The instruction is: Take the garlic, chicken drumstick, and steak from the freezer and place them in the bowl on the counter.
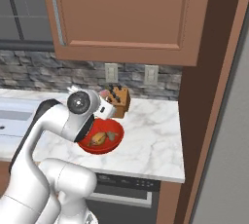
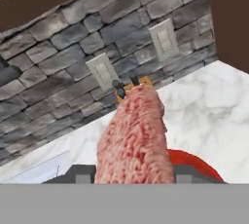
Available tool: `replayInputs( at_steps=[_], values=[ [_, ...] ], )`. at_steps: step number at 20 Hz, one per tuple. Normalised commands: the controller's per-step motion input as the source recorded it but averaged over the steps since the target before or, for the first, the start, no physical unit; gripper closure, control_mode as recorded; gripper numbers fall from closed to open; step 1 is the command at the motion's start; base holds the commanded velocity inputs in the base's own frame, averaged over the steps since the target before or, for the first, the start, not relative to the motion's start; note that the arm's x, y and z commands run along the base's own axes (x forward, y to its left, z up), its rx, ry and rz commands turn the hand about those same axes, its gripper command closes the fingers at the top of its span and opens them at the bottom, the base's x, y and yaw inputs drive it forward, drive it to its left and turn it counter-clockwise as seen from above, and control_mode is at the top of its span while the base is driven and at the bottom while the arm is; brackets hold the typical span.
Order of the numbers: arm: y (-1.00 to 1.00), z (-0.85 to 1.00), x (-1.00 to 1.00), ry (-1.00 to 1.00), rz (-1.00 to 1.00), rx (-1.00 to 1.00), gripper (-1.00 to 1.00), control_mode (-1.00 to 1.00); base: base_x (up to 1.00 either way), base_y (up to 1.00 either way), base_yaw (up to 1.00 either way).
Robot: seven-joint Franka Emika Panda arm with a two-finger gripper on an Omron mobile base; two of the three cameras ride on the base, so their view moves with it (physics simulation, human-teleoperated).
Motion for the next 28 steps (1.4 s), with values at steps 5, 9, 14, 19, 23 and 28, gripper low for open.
replayInputs(
  at_steps=[5,9,14,19,23,28],
  values=[
    [0.31,-1.00,0.42,0.52,-0.04,0.00,1.00,-1.00,0.00,0.00,0.00],
    [0.33,-1.00,0.59,0.49,-0.02,-0.01,1.00,-1.00,0.00,0.00,0.00],
    [0.40,-0.56,0.43,0.18,0.00,-0.07,1.00,-1.00,0.00,0.00,0.00],
    [0.20,-0.40,0.24,-0.02,0.00,-0.05,1.00,-1.00,0.00,0.00,0.00],
    [0.01,-0.28,0.50,0.00,0.00,-0.04,1.00,-1.00,0.00,0.00,0.00],
    [-0.09,-0.33,0.07,0.00,0.00,-0.02,1.00,-1.00,0.00,0.00,0.00]
  ],
)
